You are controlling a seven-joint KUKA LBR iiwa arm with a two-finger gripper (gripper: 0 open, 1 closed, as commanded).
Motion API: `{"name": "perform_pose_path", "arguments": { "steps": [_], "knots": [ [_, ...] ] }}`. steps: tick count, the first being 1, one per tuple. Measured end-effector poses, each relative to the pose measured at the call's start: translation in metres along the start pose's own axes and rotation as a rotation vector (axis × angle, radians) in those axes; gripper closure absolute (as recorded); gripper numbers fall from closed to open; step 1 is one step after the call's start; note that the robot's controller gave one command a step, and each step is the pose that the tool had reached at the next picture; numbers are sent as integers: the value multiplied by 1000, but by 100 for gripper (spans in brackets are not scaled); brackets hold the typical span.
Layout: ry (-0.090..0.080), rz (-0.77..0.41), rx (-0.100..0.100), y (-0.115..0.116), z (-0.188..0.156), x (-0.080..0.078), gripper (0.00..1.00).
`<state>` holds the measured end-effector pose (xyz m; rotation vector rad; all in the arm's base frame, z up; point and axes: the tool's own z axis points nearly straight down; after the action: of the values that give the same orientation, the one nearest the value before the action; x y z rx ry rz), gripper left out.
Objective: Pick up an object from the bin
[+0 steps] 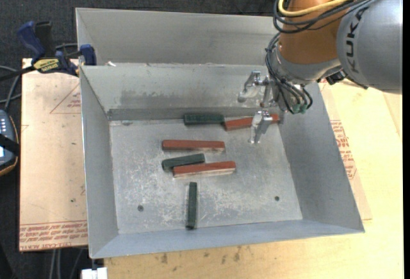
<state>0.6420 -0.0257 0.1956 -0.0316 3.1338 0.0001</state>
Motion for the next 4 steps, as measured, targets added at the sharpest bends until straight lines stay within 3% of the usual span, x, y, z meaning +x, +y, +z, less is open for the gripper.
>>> {"name": "perform_pose_path", "arguments": {
  "steps": [1,2,3,4],
  "knots": [
    [3,-6,-1,2,15,4,0],
    [13,-25,-2,6,53,11,0],
    [-5,-146,-1,42,117,34,100],
    [-5,-146,-1,42,117,34,100]
  ]
}}
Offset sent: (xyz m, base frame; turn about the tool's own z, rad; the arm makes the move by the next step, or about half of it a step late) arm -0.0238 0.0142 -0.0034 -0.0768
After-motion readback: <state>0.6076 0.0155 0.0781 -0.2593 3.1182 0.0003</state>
